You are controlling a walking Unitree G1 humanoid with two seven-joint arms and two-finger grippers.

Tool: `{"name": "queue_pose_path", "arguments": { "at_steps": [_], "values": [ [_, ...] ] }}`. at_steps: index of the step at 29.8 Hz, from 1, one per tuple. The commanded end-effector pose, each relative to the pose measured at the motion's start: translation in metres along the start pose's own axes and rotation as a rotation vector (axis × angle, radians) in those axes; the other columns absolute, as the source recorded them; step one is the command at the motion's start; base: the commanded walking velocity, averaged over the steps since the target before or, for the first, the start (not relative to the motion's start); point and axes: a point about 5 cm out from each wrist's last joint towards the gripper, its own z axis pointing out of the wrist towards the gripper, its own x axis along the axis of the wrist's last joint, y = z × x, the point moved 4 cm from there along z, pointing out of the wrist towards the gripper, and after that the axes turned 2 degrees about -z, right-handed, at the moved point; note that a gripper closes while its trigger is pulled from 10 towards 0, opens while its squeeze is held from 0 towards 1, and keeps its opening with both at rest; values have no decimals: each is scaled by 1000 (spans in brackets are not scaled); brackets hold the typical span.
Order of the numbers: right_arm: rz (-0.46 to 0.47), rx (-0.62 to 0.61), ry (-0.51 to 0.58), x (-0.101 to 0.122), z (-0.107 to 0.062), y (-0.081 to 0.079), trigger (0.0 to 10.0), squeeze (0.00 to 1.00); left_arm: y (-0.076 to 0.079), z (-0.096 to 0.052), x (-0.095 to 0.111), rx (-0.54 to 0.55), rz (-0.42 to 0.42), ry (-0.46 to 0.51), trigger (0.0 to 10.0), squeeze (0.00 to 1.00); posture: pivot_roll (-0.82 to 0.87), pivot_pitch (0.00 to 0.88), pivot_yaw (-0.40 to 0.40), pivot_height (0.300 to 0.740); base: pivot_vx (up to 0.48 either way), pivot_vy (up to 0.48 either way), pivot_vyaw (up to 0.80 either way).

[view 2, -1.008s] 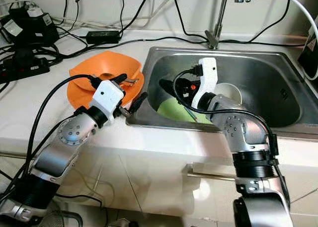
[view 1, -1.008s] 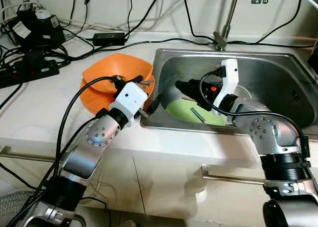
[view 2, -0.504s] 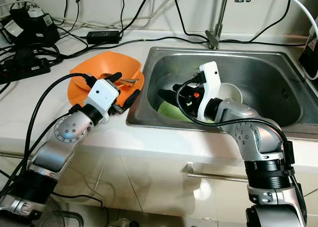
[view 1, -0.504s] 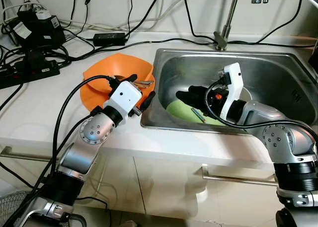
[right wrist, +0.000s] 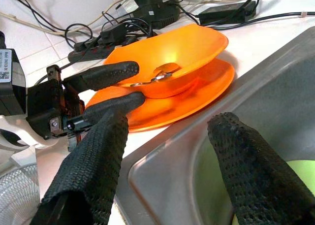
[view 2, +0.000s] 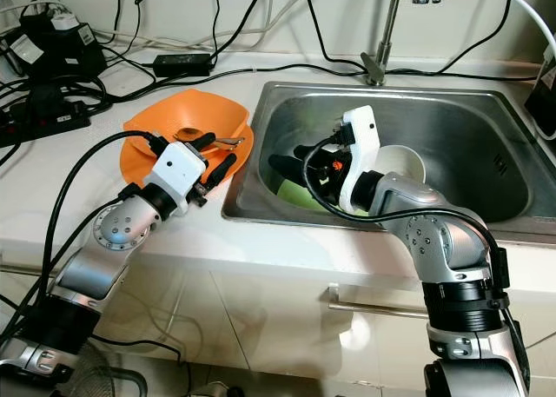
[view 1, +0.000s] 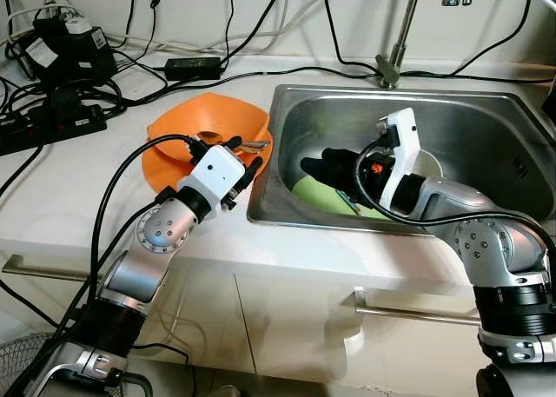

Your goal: Kitchen organization

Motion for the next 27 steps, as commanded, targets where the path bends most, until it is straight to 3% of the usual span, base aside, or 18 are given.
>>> {"name": "queue_pose_path", "arguments": {
  "at_steps": [1,15,16,17,18,19,27],
  "values": [
    [-6,7,-6,-1,0,-4,10000,0,-6,1,2,6,15,9,0,0,-53,46,83,740,0,0,0],
    [-3,6,-3,-2,2,-5,10000,0,-8,3,-3,17,36,5,0,0,-58,48,86,740,0,0,0],
    [-3,6,-2,-2,3,-5,10000,0,-9,4,-2,17,42,11,1059,0,-58,48,86,740,0,0,0],
    [-3,6,-2,-2,3,-5,10000,0,-10,4,-1,20,43,13,8667,643,-58,48,86,740,0,0,0],
    [-3,6,-1,-2,3,-5,10000,0,-10,4,-1,22,43,15,8667,643,-57,46,87,740,0,0,0],
    [-3,5,-1,-2,3,-5,10000,0,-9,4,0,12,26,21,10000,1000,-56,45,88,740,0,0,0],
    [-3,5,1,-2,4,-5,10000,0,-10,5,-1,15,55,16,10000,1000,-56,44,88,740,0,0,0]
  ]
}}
